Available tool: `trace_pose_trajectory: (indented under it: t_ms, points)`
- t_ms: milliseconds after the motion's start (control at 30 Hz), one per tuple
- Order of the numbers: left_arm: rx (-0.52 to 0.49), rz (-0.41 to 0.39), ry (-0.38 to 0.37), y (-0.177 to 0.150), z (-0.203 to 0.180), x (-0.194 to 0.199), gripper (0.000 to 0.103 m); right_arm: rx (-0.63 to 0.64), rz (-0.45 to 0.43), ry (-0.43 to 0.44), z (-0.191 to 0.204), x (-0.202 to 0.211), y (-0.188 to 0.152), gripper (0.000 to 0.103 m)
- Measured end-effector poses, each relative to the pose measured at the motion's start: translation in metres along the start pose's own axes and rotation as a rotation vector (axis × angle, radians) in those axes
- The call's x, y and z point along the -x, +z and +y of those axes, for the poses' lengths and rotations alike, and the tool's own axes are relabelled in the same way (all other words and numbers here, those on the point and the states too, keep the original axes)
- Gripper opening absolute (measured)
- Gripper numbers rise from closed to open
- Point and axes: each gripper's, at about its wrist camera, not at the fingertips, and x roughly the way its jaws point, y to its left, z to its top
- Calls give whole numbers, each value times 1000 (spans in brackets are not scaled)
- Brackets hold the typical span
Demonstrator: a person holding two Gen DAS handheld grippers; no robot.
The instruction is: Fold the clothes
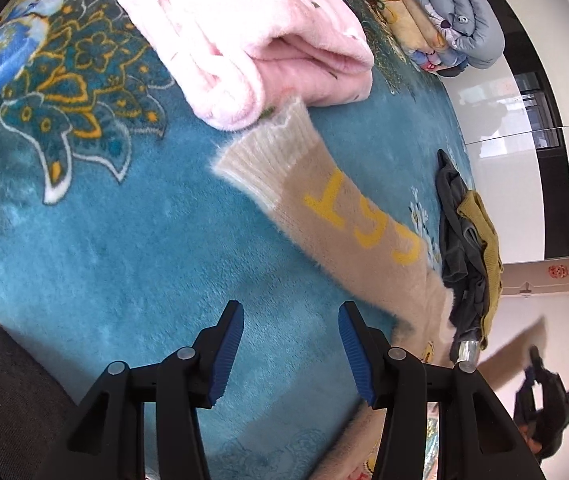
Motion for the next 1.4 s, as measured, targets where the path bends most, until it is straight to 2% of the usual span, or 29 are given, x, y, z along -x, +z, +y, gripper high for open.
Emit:
trace_pose_trajectory:
  t_ms: [100,200,300,500,600,667,733,833,900,1067,1200,1267,1333,1400]
  points:
    - [40,0,-19,6,12,0,54,37,113,-50,14,-54,-33,10]
    - [74,-3,-32,12,24,0,54,68,217,-151,18,-102,-62,10]
    - [118,-1,-67,19,32,1,54,68,266,-207,16,-125,-81,10]
    - [115,-16,-72,31,30,-5,54,79,323,-275,11,-144,-94,12]
    - [117,-4,-78,38,32,-9,54,65,307,-242,10,-143,-97,17]
    - [108,-1,-70,40,31,-11,54,35,299,-202,9,-138,-97,25]
    - [110,2,-69,43,30,-15,55,15,277,-163,11,-129,-96,37]
    - [124,13,-69,47,29,-23,55,20,232,-116,17,-108,-93,43]
    - [137,16,-54,49,27,-29,55,33,222,-106,19,-97,-92,47]
    - [153,-2,-32,56,18,-42,55,44,207,-99,13,-68,-96,47]
    - [122,-42,19,56,4,-48,52,-14,202,-75,1,-53,-101,48]
    - [108,-67,37,54,-2,-49,44,-37,200,-74,-5,-47,-104,48]
    - [104,-68,56,53,-7,-52,24,-55,198,-75,-11,-41,-106,48]
    - [111,-71,79,52,-9,-54,15,-67,193,-75,-16,-35,-109,48]
